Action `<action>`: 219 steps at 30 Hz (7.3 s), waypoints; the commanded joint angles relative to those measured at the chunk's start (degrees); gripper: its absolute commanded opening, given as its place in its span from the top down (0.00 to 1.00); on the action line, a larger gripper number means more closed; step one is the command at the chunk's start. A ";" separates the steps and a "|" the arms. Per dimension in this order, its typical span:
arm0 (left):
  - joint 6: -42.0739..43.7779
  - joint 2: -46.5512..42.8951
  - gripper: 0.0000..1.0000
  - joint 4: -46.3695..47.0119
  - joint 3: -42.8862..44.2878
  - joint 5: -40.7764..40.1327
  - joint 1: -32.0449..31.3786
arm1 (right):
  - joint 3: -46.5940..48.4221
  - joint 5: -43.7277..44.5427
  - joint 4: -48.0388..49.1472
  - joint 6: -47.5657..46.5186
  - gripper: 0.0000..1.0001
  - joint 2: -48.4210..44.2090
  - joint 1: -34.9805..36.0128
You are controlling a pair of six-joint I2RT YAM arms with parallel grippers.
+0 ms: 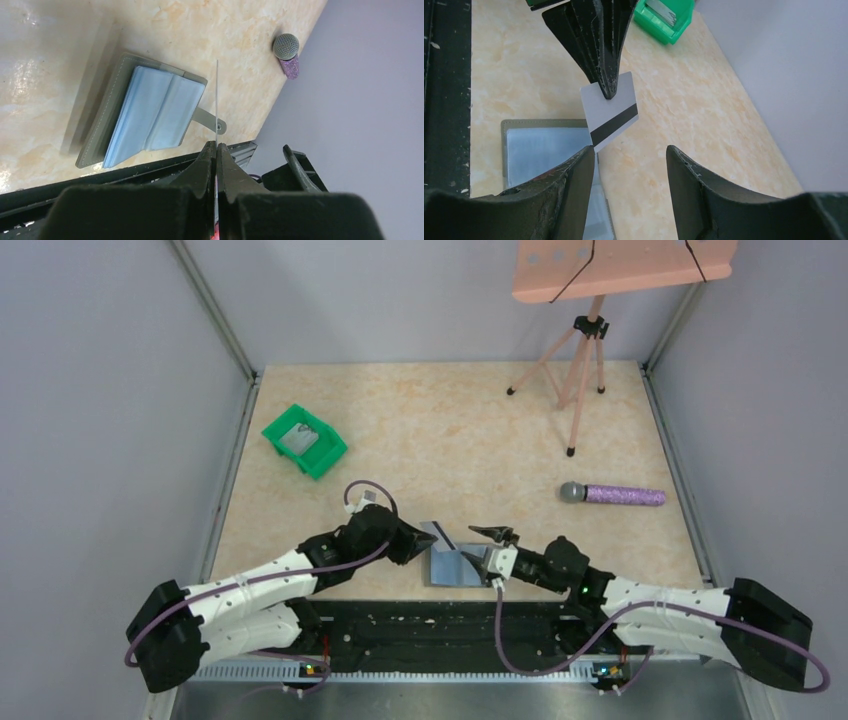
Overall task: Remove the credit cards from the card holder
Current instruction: Remove the credit card from the card holder, then place the credit card in the storage box.
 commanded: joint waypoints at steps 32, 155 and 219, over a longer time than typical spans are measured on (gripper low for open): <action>2.01 -0.69 0.59 3.68 1.60 0.31 0.26 | 9.56 13.49 4.07 6.64 1.00 15.24 6.78; 57.14 -10.73 0.51 -5.65 13.22 36.28 2.97 | 12.06 -54.40 -3.81 72.37 1.00 5.91 -17.41; 40.86 13.83 1.00 17.72 15.55 -1.57 63.55 | 7.39 -10.85 -17.18 66.66 0.13 -6.66 -17.50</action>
